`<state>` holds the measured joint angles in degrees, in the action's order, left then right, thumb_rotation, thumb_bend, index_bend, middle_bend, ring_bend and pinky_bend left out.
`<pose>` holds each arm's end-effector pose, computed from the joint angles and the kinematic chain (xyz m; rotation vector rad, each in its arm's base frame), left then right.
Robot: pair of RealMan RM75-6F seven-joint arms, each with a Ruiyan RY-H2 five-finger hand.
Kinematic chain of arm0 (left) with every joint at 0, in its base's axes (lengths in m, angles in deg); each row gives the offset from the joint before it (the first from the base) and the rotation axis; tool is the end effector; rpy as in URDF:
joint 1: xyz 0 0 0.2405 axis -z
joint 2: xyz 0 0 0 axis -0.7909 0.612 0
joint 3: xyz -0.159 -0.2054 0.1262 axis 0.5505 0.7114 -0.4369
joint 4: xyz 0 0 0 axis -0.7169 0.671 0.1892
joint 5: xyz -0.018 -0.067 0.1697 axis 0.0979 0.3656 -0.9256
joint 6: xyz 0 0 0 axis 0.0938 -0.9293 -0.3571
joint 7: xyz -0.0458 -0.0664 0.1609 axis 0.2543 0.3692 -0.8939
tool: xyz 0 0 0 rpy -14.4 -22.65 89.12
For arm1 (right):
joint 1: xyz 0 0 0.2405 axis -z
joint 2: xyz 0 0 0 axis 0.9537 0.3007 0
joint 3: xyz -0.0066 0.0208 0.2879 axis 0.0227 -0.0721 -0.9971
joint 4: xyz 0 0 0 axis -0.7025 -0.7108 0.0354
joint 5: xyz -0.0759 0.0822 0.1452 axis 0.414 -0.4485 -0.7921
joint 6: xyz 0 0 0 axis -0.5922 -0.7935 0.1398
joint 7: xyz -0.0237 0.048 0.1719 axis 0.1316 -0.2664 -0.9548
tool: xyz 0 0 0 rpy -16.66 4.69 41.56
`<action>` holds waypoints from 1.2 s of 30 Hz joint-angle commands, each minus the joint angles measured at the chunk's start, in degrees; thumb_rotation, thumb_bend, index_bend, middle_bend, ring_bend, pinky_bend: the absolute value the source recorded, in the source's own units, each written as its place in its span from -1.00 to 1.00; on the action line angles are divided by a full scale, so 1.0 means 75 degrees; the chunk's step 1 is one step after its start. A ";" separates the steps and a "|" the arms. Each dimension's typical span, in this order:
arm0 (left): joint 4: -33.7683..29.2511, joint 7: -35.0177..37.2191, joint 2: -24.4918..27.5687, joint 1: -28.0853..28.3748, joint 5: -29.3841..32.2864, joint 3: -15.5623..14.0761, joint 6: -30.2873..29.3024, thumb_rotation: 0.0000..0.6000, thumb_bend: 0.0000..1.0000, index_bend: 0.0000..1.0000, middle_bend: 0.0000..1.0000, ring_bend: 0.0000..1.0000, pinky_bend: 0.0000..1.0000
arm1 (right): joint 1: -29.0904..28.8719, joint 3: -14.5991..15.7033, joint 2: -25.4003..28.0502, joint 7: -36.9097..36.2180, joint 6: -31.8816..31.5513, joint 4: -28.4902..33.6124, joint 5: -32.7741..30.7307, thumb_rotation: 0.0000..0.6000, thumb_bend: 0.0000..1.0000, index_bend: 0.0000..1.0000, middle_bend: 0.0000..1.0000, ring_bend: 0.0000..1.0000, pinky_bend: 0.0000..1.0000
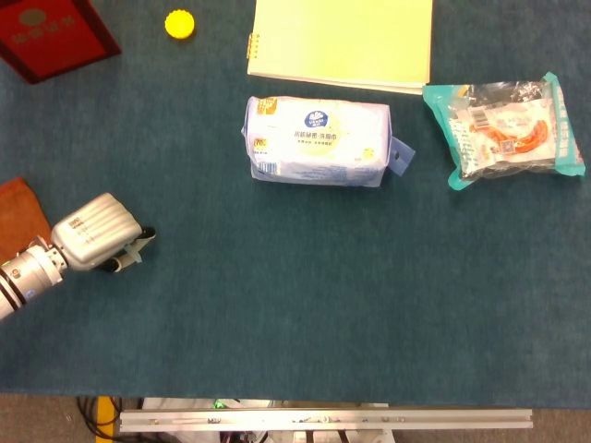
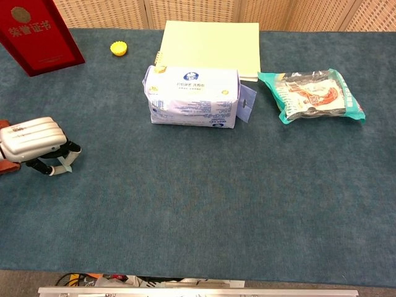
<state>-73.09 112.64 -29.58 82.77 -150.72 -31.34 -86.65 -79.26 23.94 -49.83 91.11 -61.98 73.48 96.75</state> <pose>-0.3266 0.3122 0.0060 -2.3826 -0.5929 -0.7714 -0.2763 -0.2260 0.2301 1.4861 -0.7626 0.8360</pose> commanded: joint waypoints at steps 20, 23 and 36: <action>-0.0451 -0.0111 0.0144 0.0109 0.0153 0.0125 -0.0045 1.00 -0.12 0.24 0.88 0.82 0.62 | 0.0054 -0.0009 -0.0002 -0.0192 -0.0088 -0.0145 0.0035 1.00 -0.28 -0.29 -0.41 -0.64 -0.51; -0.0587 -0.0144 0.0316 0.0085 0.0250 0.0242 -0.0246 1.00 -0.12 0.24 0.88 0.82 0.62 | 0.0049 -0.0006 -0.0013 -0.0223 -0.0087 -0.0161 0.0069 1.00 -0.28 -0.29 -0.41 -0.64 -0.51; -0.2199 -0.0265 0.1400 0.0346 0.0715 0.1041 -0.0981 1.00 -0.12 0.21 0.88 0.82 0.62 | -0.0123 0.0030 -0.0148 -0.0170 0.0201 -0.0111 0.0160 1.00 -0.28 -0.29 -0.40 -0.64 -0.51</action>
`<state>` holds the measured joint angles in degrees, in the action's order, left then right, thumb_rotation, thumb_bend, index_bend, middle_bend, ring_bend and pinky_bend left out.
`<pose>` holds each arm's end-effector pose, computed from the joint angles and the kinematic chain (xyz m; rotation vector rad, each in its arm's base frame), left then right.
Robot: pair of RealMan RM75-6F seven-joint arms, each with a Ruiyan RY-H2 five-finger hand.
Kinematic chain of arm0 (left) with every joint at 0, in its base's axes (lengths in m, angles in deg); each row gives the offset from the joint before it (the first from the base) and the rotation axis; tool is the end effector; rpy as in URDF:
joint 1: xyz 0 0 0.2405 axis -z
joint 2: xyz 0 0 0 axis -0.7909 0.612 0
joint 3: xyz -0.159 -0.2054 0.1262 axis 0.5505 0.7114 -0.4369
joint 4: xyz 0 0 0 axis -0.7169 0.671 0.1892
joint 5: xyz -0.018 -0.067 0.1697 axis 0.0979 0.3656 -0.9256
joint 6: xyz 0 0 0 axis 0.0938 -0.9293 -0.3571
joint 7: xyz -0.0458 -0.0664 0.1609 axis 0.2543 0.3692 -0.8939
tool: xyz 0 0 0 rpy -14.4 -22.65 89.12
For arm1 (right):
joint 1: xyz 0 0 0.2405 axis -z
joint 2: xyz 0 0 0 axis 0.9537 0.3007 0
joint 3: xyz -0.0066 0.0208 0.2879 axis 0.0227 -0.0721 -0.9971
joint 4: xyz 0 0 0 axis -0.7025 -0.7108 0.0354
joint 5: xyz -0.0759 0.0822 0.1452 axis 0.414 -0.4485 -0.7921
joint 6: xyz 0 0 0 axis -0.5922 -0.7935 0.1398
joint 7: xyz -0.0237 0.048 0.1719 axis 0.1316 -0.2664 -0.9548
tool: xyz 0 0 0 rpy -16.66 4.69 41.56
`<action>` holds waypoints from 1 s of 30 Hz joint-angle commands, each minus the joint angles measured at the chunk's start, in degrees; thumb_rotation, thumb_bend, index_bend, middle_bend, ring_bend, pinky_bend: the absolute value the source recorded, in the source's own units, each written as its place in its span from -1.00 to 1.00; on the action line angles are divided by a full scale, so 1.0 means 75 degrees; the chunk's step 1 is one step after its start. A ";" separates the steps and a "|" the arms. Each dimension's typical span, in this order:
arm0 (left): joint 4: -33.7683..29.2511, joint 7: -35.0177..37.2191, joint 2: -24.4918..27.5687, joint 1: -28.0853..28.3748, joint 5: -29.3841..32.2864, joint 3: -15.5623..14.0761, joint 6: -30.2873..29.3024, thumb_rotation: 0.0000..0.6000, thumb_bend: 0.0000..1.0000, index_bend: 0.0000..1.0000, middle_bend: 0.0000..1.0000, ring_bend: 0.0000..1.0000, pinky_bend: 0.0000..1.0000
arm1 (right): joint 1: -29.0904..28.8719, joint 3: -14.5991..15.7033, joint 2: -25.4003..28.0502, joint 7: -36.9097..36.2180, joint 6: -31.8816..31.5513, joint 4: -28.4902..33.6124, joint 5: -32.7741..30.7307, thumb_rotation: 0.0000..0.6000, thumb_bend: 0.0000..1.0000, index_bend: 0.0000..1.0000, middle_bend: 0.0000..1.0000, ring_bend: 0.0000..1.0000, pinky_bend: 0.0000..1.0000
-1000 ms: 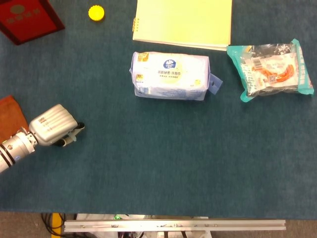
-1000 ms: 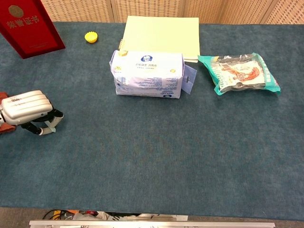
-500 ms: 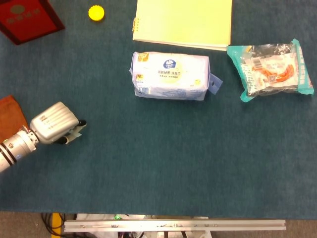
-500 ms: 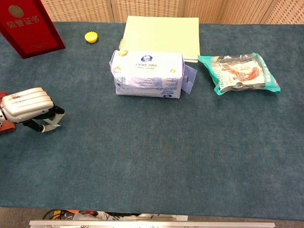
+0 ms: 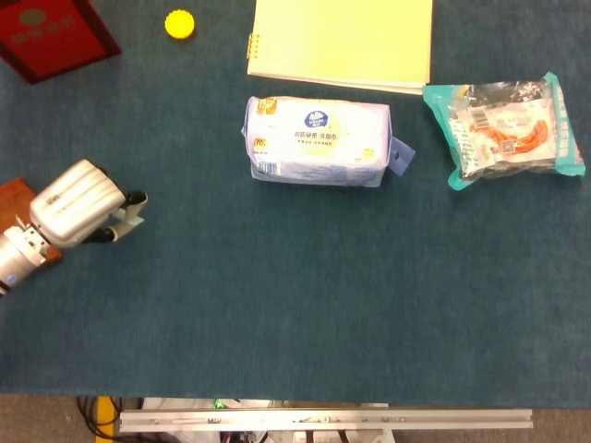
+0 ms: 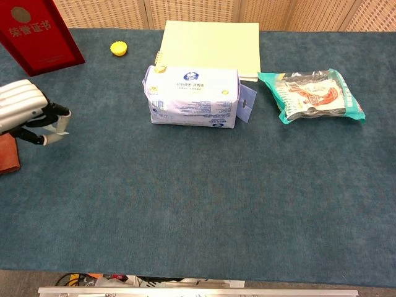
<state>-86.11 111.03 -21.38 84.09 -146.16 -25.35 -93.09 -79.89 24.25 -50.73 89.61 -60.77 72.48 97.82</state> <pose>-0.2906 0.3321 0.0674 -2.1883 -0.5864 -1.0330 -0.2757 -0.2282 0.2211 1.5156 -0.7823 0.8561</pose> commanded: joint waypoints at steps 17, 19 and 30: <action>-0.2794 -0.0087 0.0775 0.1291 0.0578 0.1216 0.1048 1.00 -0.12 0.21 0.87 0.81 0.62 | -0.0125 -0.0044 -0.0058 0.0224 0.0145 0.0100 -0.0081 1.00 -0.27 -0.29 -0.40 -0.64 -0.51; -0.2858 -0.0110 0.0730 0.1399 0.0623 0.1297 0.1199 1.00 -0.12 0.21 0.86 0.81 0.62 | -0.0152 -0.0055 -0.0068 0.0262 0.0174 0.0108 -0.0089 1.00 -0.27 -0.29 -0.40 -0.64 -0.51; -0.3216 -0.0231 0.0431 0.2013 0.0936 0.1702 0.2122 1.00 -0.13 0.20 0.85 0.80 0.62 | -0.0274 -0.0127 -0.0146 0.0474 0.0296 0.0169 -0.0230 1.00 -0.27 -0.29 -0.40 -0.64 -0.51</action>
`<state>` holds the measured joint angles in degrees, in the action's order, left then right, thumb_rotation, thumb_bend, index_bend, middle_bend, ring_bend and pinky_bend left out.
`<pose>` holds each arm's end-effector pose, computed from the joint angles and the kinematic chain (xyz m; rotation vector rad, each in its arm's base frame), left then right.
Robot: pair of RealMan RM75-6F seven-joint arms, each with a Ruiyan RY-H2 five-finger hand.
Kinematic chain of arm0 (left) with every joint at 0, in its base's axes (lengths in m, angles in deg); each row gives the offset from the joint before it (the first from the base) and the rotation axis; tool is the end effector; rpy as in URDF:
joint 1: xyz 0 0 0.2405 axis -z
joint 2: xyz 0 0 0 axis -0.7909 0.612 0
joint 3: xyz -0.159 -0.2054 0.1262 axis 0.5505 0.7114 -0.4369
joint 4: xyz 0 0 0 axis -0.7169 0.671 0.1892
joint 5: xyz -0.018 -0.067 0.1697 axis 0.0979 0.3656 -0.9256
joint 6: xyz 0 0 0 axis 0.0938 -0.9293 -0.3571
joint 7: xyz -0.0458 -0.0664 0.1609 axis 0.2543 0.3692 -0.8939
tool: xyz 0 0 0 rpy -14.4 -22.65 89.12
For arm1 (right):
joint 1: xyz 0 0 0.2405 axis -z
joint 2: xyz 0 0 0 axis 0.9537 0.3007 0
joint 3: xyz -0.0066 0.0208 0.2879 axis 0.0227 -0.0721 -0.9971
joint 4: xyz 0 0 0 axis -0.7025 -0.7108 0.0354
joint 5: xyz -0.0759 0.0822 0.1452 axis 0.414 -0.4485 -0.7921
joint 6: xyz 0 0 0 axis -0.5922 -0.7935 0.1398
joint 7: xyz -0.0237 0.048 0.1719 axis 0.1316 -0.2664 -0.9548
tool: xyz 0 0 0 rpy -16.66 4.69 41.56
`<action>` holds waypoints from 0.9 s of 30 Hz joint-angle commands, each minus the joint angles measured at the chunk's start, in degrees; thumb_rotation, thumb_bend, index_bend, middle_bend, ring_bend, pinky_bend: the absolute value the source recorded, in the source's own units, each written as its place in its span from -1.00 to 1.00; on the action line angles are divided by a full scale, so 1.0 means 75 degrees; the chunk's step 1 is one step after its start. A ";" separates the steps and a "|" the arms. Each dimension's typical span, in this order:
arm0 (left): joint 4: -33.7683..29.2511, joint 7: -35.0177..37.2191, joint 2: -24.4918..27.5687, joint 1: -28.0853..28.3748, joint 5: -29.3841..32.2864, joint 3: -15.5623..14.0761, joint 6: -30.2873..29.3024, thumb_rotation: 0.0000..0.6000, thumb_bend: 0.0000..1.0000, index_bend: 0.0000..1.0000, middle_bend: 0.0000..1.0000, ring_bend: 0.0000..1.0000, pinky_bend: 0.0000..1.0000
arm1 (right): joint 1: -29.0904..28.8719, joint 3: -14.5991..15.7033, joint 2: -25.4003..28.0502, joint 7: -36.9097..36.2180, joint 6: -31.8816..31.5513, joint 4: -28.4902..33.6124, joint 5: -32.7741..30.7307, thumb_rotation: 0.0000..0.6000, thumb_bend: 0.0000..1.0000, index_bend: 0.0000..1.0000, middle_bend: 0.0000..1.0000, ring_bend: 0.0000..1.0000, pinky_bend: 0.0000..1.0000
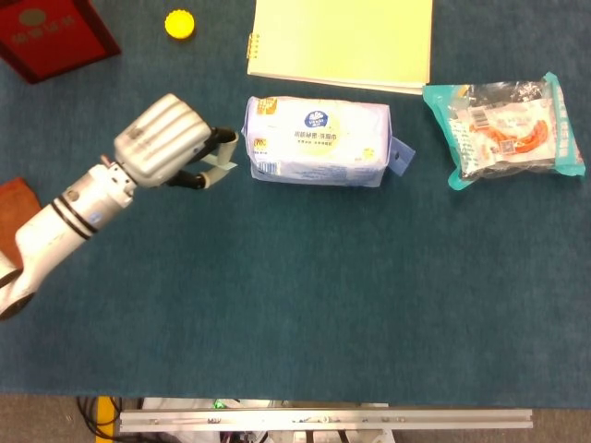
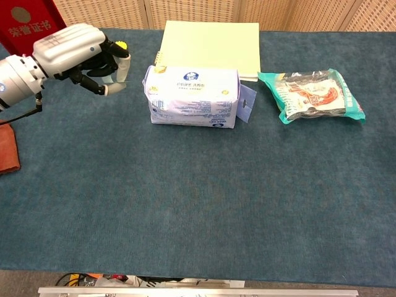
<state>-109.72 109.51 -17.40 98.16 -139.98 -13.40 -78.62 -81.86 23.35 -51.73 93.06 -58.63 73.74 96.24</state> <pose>-0.1605 0.3972 0.0578 -2.1299 -0.7488 -1.2994 -0.2675 -0.2397 0.2118 1.5416 -0.7679 0.8438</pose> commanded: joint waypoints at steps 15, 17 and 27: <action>0.0145 -0.0142 -0.0749 0.0689 0.0771 0.0582 0.1182 1.00 -0.13 0.20 0.84 0.79 0.61 | -0.0142 -0.0060 -0.0145 0.0106 0.0165 -0.0072 -0.0221 1.00 -0.28 -0.29 -0.40 -0.64 -0.51; 0.0188 -0.0150 -0.0846 0.0754 0.0823 0.0620 0.1280 1.00 -0.13 0.20 0.84 0.79 0.61 | -0.0142 -0.0057 -0.0137 0.0119 0.0166 -0.0073 -0.0237 1.00 -0.27 -0.29 -0.40 -0.64 -0.51; 0.0504 -0.0067 -0.1397 0.1064 0.1002 0.0761 0.1635 1.00 -0.13 0.19 0.83 0.79 0.61 | -0.0091 -0.0049 -0.0081 0.0129 0.0106 -0.0058 -0.0350 1.00 -0.27 -0.29 -0.40 -0.64 -0.51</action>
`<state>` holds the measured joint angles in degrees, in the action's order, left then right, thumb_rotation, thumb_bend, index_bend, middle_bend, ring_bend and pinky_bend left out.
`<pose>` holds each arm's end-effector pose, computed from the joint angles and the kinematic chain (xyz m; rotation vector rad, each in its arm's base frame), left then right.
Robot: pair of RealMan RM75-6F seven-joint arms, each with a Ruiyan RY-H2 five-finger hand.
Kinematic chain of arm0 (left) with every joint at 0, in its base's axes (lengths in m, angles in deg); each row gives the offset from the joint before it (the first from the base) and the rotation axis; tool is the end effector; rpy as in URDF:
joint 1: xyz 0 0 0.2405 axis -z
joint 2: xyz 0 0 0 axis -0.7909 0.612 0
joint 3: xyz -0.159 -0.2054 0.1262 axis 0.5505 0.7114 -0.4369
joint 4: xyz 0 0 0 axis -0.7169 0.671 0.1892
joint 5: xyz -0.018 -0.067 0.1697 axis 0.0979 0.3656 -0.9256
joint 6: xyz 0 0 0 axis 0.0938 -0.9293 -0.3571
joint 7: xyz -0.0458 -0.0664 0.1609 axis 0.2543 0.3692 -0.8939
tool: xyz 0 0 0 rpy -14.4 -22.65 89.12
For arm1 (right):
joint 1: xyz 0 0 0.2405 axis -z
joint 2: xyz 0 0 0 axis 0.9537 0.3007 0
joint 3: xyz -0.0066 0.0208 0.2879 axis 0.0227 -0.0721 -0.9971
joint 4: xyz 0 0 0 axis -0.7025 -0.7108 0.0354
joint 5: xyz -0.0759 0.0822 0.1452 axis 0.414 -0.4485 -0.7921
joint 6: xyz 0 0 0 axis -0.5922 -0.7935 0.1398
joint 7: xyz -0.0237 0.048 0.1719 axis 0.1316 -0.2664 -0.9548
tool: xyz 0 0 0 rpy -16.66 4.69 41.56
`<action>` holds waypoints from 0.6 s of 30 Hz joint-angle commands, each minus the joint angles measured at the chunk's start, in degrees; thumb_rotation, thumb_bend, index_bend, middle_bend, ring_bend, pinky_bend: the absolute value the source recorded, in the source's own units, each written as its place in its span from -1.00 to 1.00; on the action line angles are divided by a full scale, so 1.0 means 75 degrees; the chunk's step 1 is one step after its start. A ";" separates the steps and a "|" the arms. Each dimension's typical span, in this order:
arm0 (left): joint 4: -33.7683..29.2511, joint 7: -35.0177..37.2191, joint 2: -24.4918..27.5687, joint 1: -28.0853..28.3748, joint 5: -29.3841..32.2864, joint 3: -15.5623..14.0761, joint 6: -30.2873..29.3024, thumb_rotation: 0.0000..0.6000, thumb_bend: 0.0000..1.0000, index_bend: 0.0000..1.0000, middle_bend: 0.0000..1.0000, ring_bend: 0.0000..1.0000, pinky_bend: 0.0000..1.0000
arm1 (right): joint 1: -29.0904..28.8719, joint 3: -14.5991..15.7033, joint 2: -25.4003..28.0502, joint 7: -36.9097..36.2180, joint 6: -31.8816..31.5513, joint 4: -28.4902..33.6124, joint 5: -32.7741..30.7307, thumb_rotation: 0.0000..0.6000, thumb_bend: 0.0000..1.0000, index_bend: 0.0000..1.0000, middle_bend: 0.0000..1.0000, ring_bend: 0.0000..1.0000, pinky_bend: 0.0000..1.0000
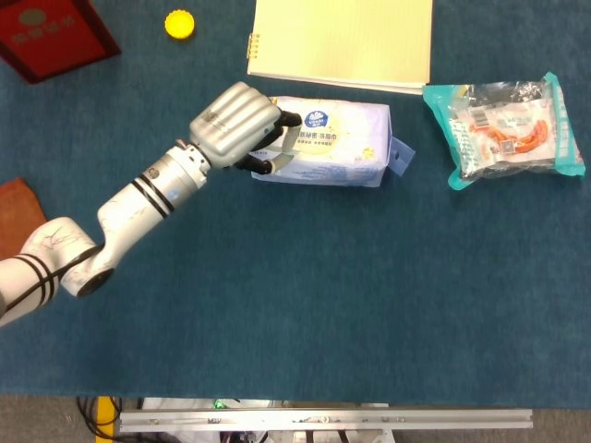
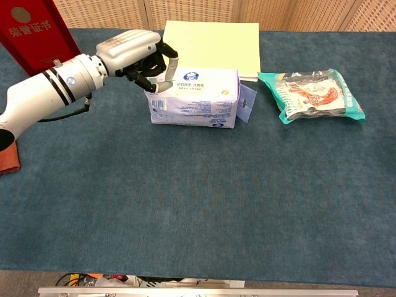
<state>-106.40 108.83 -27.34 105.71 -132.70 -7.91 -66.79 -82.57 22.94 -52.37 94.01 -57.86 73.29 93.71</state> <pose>-0.1063 0.4289 -0.0081 -2.1266 -0.9013 -1.2983 -0.2729 -0.2452 0.2099 1.5246 -0.7796 0.8175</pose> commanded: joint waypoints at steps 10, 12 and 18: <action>0.0501 0.0177 -0.0536 0.0273 0.0366 0.0234 0.0374 1.00 -0.13 0.18 0.83 0.79 0.61 | 0.0055 0.0005 0.0078 -0.0033 -0.0074 0.0018 -0.0069 1.00 -0.27 -0.29 -0.40 -0.64 -0.51; 0.0602 0.0213 -0.0637 0.0292 0.0439 0.0256 0.0439 1.00 -0.13 0.17 0.83 0.79 0.61 | 0.0058 0.0006 0.0077 -0.0051 -0.0077 0.0007 -0.0076 1.00 -0.27 -0.29 -0.40 -0.64 -0.51; 0.0827 0.0237 -0.0844 0.0298 0.0624 0.0288 0.0585 1.00 -0.13 0.14 0.83 0.78 0.61 | 0.0065 0.0024 0.0061 -0.0089 -0.0071 -0.0027 -0.0079 1.00 -0.27 -0.29 -0.40 -0.64 -0.51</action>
<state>-100.29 110.54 -33.54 107.94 -128.16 -5.80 -62.53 -82.09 23.12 -51.90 93.34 -58.40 73.09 93.12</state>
